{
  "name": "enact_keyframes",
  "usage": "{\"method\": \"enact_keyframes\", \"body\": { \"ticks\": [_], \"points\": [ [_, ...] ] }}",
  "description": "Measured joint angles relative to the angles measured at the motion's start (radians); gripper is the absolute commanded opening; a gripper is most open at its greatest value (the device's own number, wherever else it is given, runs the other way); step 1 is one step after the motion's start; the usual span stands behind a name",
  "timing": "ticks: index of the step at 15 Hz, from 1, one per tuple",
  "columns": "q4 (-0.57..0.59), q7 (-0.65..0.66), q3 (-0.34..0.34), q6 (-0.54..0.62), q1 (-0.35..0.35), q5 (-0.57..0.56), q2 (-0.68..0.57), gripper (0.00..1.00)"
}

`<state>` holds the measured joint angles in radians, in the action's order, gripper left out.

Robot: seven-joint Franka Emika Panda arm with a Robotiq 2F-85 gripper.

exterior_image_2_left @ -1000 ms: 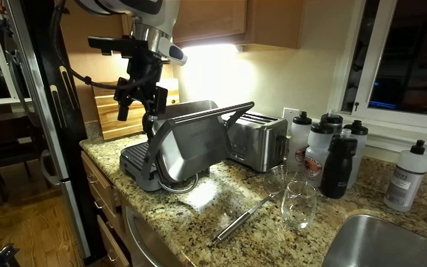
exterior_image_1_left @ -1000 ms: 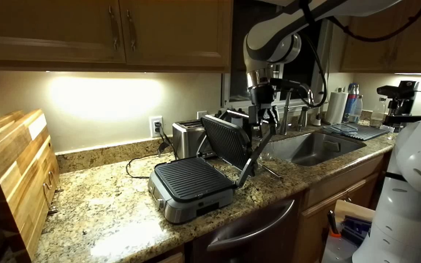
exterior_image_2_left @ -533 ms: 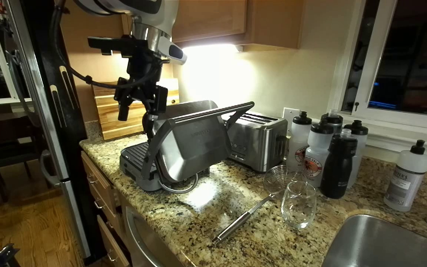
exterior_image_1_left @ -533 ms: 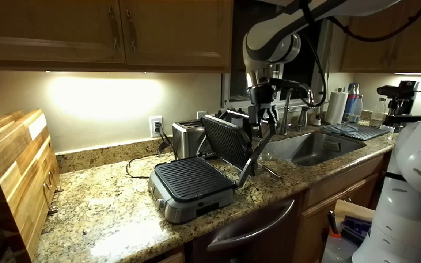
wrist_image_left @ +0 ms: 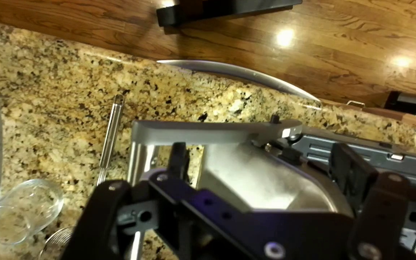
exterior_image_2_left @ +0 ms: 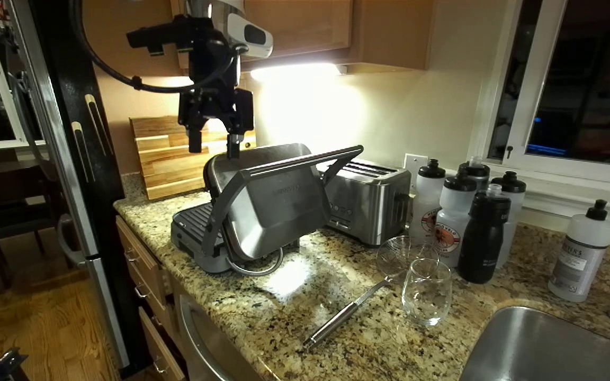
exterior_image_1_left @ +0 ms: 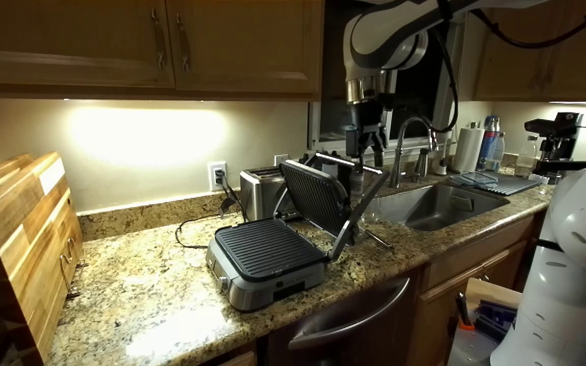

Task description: Close the grill sandwich maker

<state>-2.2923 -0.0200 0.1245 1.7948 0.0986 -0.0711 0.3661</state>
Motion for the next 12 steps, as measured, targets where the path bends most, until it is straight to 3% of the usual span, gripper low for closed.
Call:
{"method": "enact_keyframes", "body": {
  "ticks": [6,12],
  "points": [
    [0.006,0.011,0.017,0.126,0.063,-0.062,0.036,1.0],
    [0.01,0.029,0.057,0.306,0.095,-0.062,-0.03,1.0]
  ]
}}
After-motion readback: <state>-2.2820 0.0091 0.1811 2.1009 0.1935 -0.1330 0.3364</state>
